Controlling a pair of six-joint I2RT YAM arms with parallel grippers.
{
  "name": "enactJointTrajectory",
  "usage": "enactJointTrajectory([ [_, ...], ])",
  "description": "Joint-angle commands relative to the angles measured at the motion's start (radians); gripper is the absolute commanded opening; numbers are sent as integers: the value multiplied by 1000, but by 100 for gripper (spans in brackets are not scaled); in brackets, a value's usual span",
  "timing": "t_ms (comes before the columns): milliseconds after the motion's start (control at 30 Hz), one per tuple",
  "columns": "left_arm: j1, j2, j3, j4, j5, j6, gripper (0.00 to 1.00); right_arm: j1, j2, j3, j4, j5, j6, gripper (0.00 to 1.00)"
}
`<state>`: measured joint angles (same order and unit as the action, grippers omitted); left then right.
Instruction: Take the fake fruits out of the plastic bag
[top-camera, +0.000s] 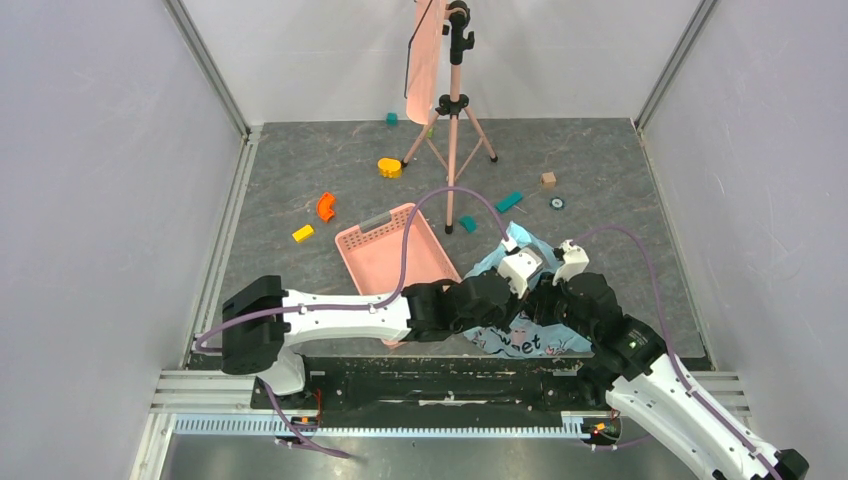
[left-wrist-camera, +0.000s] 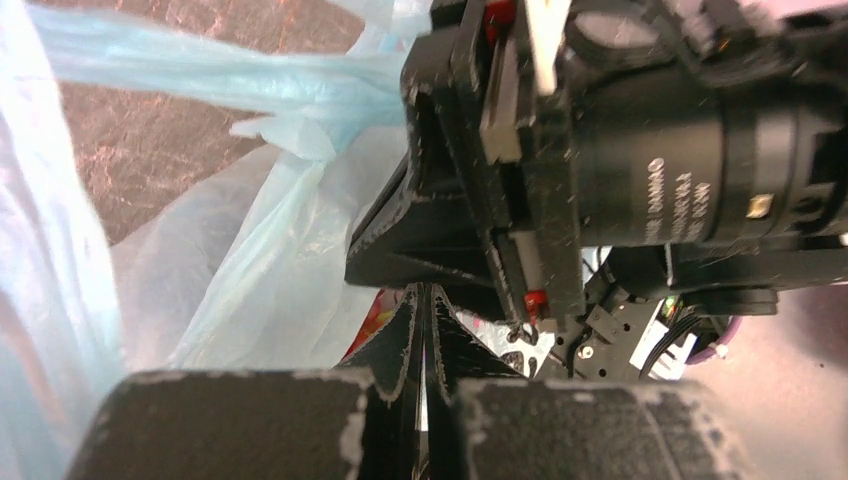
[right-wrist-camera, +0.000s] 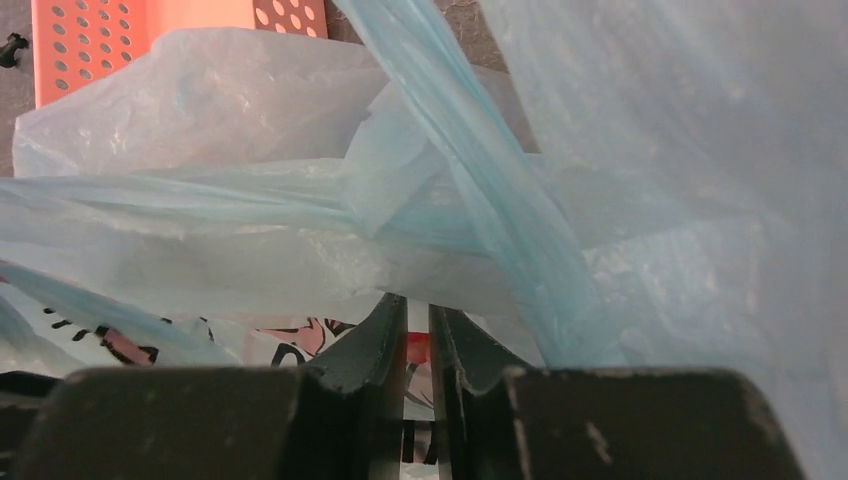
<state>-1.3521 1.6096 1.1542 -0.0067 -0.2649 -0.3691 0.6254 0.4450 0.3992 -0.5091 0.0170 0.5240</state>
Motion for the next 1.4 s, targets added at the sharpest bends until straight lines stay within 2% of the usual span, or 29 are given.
enactJointTrajectory([
  [0,3,3,-61,78,-30,-62,2,1,6,0,15,23,7,16],
  [267,4,7,-175,117,-32,-111,2,0,36,-8,34,33,-2,16],
  [500,1,20,-217,140,-35,-134,2,0,58,-28,43,53,0,16],
  [633,1,29,-226,147,-37,-139,2,1,96,-29,33,120,14,20],
  [833,1,49,-223,150,-28,-150,2,0,183,-21,128,155,21,22],
  [1000,1,52,-233,150,-28,-149,2,0,228,10,188,243,29,22],
  [1367,-4,64,-258,154,-25,-155,2,-33,196,29,254,375,120,23],
])
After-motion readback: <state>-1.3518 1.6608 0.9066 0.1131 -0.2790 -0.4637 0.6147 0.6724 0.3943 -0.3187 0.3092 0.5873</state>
